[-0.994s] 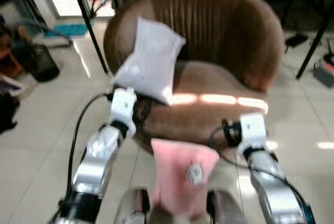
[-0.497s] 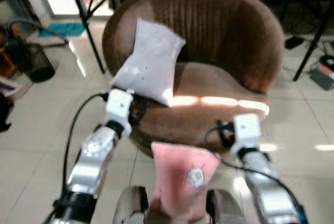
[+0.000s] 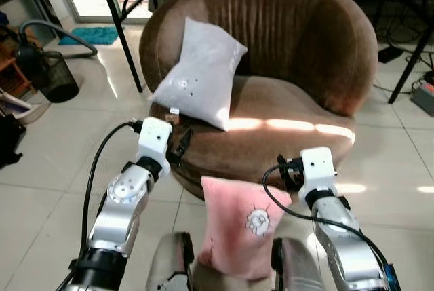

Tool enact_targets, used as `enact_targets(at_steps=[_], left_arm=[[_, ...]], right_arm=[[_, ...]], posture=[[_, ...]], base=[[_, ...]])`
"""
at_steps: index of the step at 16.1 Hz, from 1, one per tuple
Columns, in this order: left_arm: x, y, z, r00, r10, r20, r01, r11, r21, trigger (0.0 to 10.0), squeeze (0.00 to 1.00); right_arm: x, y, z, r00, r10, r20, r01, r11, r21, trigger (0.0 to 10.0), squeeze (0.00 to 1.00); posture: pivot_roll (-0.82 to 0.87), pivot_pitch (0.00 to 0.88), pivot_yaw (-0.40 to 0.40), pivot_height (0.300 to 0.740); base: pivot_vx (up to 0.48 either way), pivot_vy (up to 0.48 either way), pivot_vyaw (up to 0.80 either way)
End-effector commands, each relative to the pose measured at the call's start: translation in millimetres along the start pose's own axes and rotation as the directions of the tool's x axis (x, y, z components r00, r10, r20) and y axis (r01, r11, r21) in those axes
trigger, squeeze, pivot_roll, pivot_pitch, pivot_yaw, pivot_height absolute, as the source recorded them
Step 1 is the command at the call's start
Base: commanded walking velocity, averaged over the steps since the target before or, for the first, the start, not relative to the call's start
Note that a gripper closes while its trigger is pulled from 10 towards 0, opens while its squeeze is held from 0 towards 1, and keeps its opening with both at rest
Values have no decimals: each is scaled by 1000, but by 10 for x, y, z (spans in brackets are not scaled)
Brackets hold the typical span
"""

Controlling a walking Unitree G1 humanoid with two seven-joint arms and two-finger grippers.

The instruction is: Move the pillow to the sofa from floor

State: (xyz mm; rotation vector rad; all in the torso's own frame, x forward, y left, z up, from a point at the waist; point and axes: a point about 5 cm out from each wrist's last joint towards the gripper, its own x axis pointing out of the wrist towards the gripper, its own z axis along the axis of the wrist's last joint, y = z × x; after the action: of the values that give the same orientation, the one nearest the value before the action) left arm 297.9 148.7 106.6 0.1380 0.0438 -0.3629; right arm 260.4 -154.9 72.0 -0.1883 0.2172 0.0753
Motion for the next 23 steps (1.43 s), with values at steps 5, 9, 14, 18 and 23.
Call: enact_targets(at_steps=[5, 9, 14, 18, 23], left_arm=[[5, 30, -2, 1000, 26, 9, -26, 1000, 0, 10000, 0], [4, 27, 2, 1000, 8, 17, -8, 1000, 3, 10000, 0], [-1, 32, 2, 1000, 9, 25, -9, 1000, -1, 10000, 0], [8, 28, -1, 1000, 4, 23, -4, 1000, 0, 10000, 0], [28, 33, 18, 1000, 9, 28, -8, 1000, -2, 10000, 0]], right_arm=[[9, 18, -13, 1000, 10, -2, -10, 1000, -4, 10000, 0], [10, 20, -12, 1000, 10, 0, -10, 1000, -5, 10000, 0], [26, 28, -4, 1000, 17, 3, -17, 1000, -11, 10000, 0], [35, 20, -6, 1000, 12, 2, -12, 1000, -13, 10000, 0], [64, 34, 6, 1000, 14, 4, -14, 1000, -10, 10000, 0]], posture=[[-72, 0, 76, 537], [-72, 0, 76, 537], [-70, 0, 74, 537], [-71, 0, 75, 537], [-65, 0, 72, 537]], base=[[0, 0, 0], [0, 0, 0], [254, 0, 0], [261, 0, 0], [261, 0, 0]])
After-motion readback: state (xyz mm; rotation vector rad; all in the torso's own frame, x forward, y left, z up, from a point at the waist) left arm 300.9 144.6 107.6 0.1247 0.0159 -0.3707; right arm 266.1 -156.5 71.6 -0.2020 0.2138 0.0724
